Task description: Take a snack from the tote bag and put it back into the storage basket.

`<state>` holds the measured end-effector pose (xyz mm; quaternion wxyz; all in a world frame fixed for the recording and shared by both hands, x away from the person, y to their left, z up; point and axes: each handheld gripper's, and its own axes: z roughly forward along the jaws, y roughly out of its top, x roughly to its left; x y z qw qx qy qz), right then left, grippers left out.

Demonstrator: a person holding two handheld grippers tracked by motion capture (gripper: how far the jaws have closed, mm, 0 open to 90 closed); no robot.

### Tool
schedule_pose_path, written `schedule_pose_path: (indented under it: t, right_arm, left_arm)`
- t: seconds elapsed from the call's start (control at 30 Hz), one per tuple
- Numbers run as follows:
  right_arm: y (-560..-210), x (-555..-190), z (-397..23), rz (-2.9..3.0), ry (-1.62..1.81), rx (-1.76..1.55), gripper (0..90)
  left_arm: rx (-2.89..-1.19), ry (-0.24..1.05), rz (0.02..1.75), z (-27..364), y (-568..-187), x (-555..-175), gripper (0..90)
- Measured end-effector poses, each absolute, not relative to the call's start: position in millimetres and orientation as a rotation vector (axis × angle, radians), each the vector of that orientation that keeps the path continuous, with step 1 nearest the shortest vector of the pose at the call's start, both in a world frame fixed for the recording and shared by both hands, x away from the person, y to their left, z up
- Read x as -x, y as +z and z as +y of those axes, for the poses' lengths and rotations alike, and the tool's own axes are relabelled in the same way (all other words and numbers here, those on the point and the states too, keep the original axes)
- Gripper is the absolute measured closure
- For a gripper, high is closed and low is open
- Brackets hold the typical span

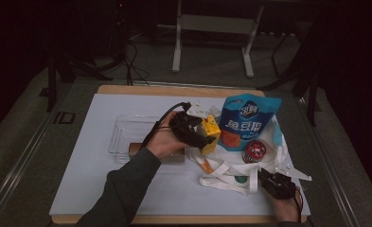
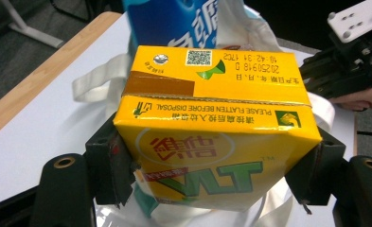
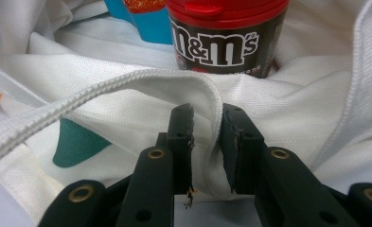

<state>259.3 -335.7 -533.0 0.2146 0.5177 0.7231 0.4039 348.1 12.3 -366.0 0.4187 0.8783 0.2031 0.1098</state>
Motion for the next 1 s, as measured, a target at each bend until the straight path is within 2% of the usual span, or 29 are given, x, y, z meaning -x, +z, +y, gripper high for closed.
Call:
schedule_pose_path:
  t: [1.0]
  right_arm:
    - [-532.9, -259.4, -335.7, 2.007, 1.120, -1.436, 74.7]
  left_arm:
    - [-2.123, 0.389, 0.722, 91.8, -371.8, -354.5, 28.9]
